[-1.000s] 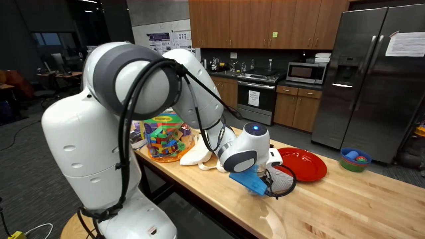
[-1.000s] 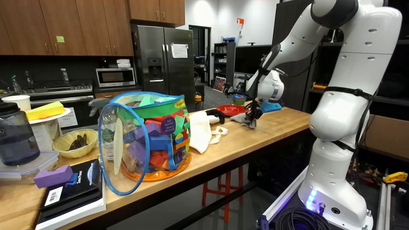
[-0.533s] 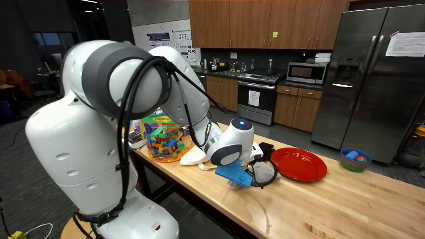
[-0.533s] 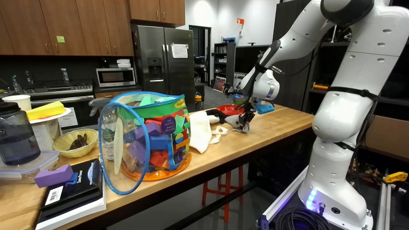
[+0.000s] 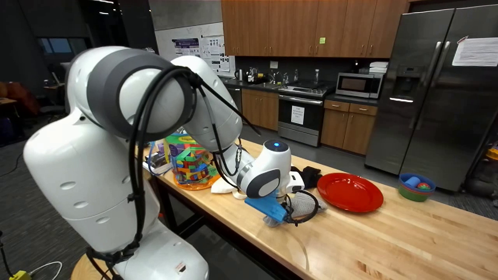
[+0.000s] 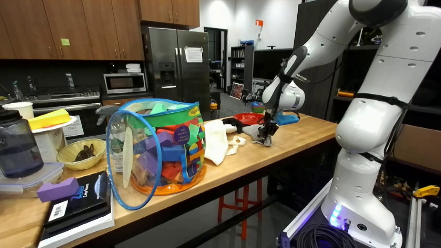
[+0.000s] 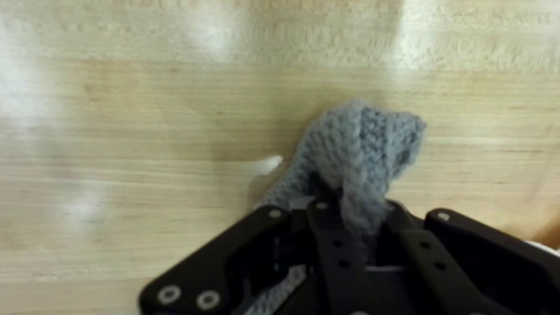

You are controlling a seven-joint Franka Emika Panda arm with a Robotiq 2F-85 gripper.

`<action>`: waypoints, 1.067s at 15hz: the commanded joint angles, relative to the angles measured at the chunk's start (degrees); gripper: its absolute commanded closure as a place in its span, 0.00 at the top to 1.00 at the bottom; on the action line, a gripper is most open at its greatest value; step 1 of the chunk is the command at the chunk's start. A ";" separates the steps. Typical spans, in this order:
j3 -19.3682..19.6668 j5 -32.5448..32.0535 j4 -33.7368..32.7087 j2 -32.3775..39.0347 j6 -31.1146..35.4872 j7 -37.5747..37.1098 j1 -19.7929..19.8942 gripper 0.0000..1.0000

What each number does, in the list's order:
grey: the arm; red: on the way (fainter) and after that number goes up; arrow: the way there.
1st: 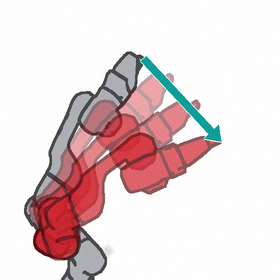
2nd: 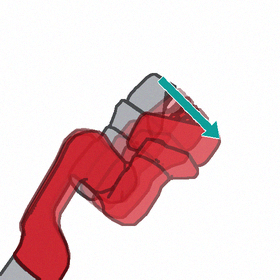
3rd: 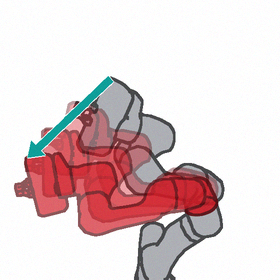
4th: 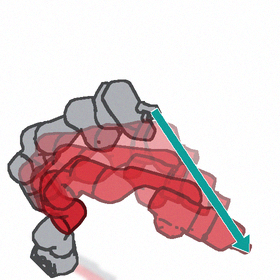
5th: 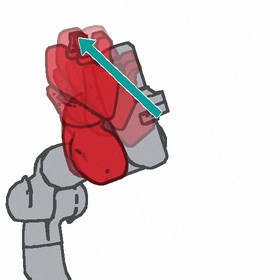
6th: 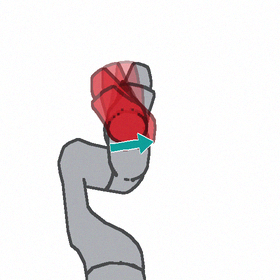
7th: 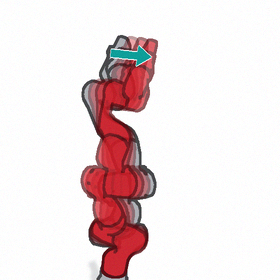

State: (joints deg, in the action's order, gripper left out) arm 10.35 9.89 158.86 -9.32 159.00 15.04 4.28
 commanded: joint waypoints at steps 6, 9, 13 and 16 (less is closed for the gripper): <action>-2.62 -15.68 0.26 -0.02 -0.57 -21.93 8.39 0.04; -2.13 -18.75 0.28 -0.08 -0.64 -25.94 10.78 0.04; -0.94 -20.64 0.32 0.05 -0.49 -27.79 13.79 0.04; 0.22 -21.79 0.36 0.15 0.07 -27.34 16.01 0.04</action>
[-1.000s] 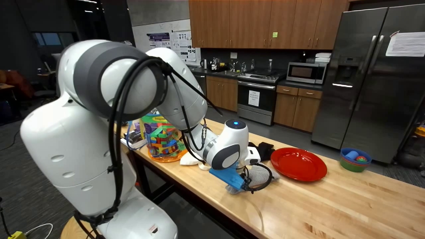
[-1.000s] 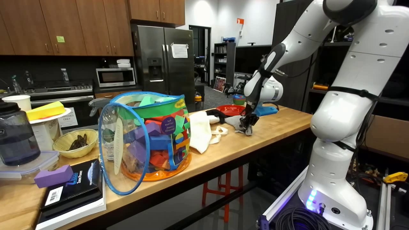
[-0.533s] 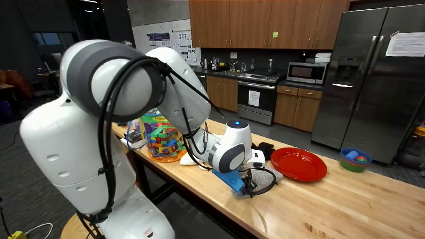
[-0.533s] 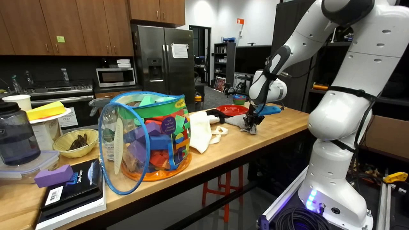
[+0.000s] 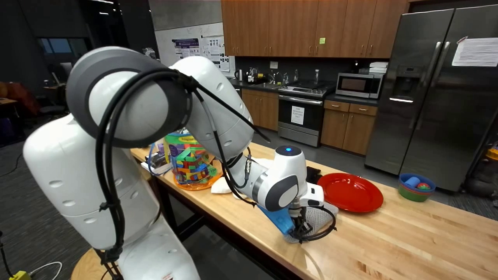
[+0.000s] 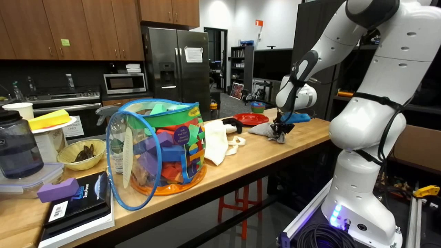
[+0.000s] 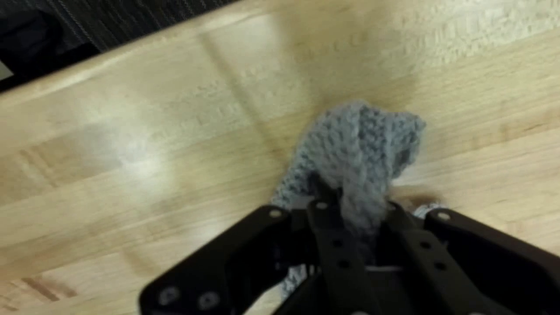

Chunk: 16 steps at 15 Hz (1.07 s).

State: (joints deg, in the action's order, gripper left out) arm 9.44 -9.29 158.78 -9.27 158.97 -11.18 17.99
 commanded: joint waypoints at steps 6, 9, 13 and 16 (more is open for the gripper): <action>4.31 -6.31 0.35 0.48 1.55 -0.09 6.86 0.04; 6.33 -7.16 -0.44 1.38 2.17 0.86 8.75 0.04; 9.02 -6.56 -1.56 2.97 3.63 2.70 10.35 0.04; 10.81 -5.43 -2.40 4.31 4.77 4.31 10.48 0.04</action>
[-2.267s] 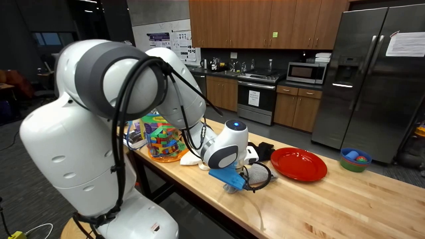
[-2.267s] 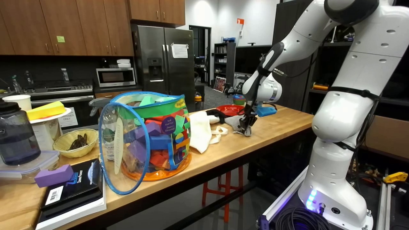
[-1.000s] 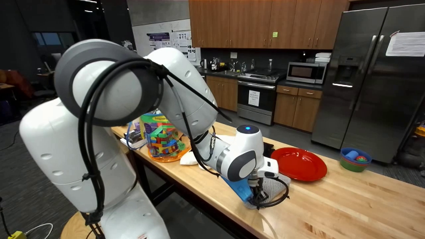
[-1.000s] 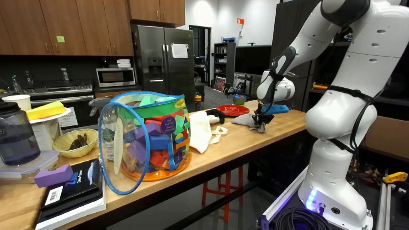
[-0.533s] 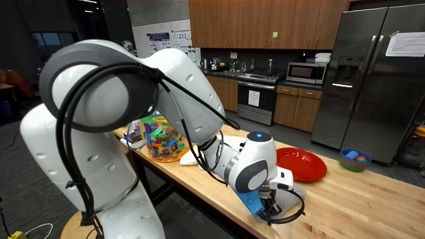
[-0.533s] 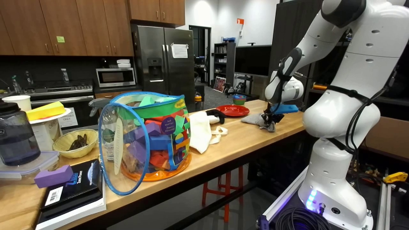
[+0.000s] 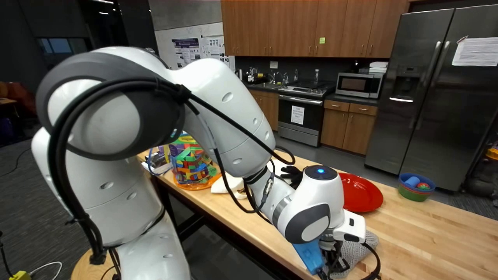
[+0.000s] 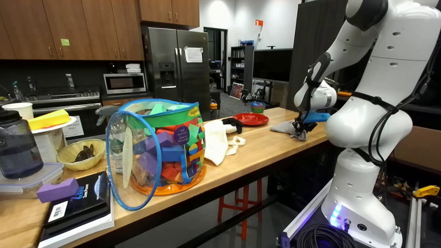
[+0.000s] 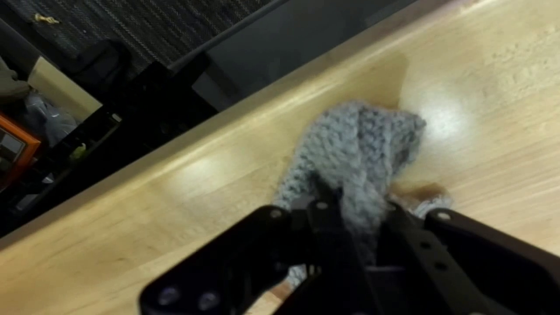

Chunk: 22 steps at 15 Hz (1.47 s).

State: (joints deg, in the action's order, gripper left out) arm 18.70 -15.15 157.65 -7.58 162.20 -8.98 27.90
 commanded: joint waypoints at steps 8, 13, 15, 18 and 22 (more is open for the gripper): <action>0.61 7.56 -1.09 2.37 2.41 9.94 -5.45 0.04; -1.44 13.35 -0.92 1.89 2.32 14.14 -11.12 0.04; -2.47 14.89 -0.87 1.68 2.28 15.17 -12.99 0.04; -4.09 16.27 -0.82 1.52 2.30 16.18 -15.40 0.04; -6.42 15.98 -0.45 1.15 2.42 15.64 -17.65 0.04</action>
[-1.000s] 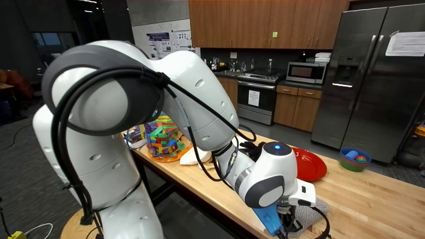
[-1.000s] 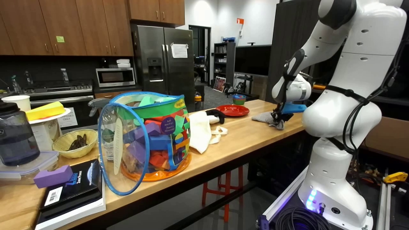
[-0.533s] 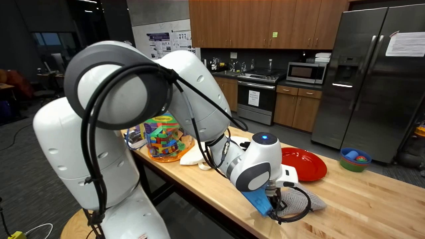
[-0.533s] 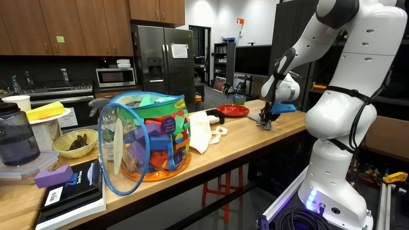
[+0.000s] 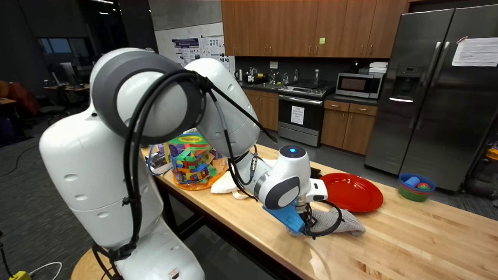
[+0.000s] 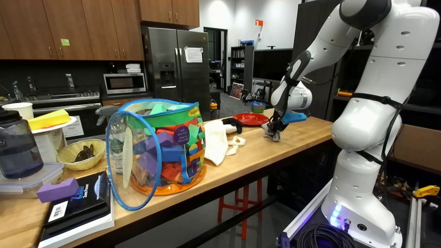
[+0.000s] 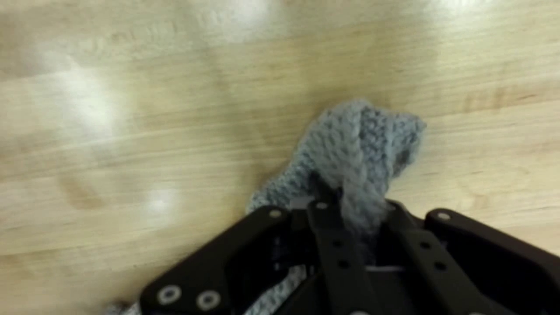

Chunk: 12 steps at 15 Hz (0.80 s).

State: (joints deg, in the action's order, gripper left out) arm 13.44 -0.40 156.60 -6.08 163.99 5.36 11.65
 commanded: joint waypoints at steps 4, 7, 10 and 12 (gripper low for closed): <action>-3.53 0.47 1.28 -0.99 0.85 0.13 -3.08 0.04; -5.36 0.13 1.52 -1.53 0.88 -0.85 -4.17 0.04; -7.27 -0.28 1.46 -1.87 0.97 -1.75 -5.36 0.04; -8.30 -0.52 1.42 -2.00 1.06 -2.29 -6.03 0.04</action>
State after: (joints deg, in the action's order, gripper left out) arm 6.28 -0.41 156.94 -6.32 164.58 4.45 6.60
